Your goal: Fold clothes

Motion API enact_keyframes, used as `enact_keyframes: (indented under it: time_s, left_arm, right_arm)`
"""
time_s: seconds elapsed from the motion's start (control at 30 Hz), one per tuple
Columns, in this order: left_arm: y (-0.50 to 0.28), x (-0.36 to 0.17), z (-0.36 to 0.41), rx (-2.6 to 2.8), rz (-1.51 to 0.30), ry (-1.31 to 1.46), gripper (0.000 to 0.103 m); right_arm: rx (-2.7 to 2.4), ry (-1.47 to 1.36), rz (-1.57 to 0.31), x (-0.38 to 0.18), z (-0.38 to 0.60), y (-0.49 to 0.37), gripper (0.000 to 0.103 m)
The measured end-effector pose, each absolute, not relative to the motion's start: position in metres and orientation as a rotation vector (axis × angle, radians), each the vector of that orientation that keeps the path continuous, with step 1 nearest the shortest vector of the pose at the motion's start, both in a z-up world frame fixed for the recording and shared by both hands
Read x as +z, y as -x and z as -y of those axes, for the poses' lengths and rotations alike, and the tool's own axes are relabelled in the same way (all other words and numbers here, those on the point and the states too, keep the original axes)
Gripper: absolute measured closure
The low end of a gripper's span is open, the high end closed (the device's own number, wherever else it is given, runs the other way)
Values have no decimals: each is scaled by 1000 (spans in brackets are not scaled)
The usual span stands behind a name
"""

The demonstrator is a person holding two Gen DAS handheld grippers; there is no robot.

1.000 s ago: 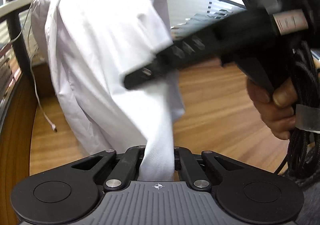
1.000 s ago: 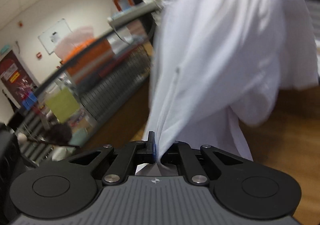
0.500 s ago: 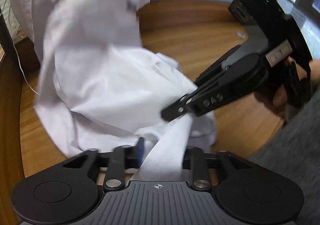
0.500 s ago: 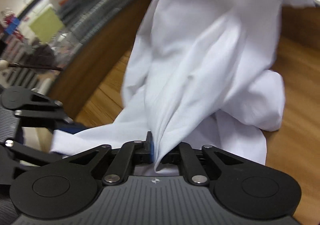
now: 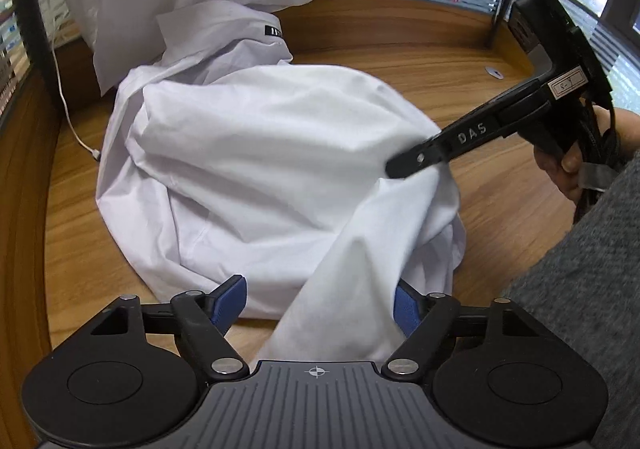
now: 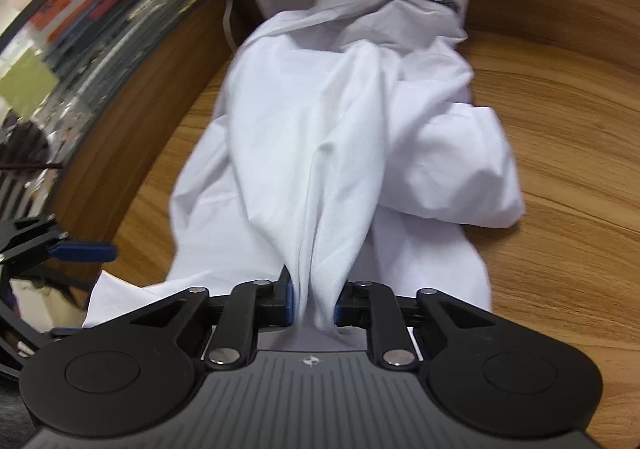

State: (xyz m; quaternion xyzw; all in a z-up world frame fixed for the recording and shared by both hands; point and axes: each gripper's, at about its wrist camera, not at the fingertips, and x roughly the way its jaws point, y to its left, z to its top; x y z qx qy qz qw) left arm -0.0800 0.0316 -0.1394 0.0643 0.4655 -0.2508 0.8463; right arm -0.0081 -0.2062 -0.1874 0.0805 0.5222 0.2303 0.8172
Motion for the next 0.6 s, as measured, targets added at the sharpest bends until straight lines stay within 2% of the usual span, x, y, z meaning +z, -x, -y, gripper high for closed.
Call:
enact_keyframes:
  time_s: [0.27,0.6]
  left_arm:
    - [83,-144,-34,-589,-983,-130,16]
    - [65,-161,-23,-476,-962,-148,16]
  right_arm:
    - [311,-139,-1067,-191,255,-3,96]
    - [42,-81,-1027,-181,359,1,96]
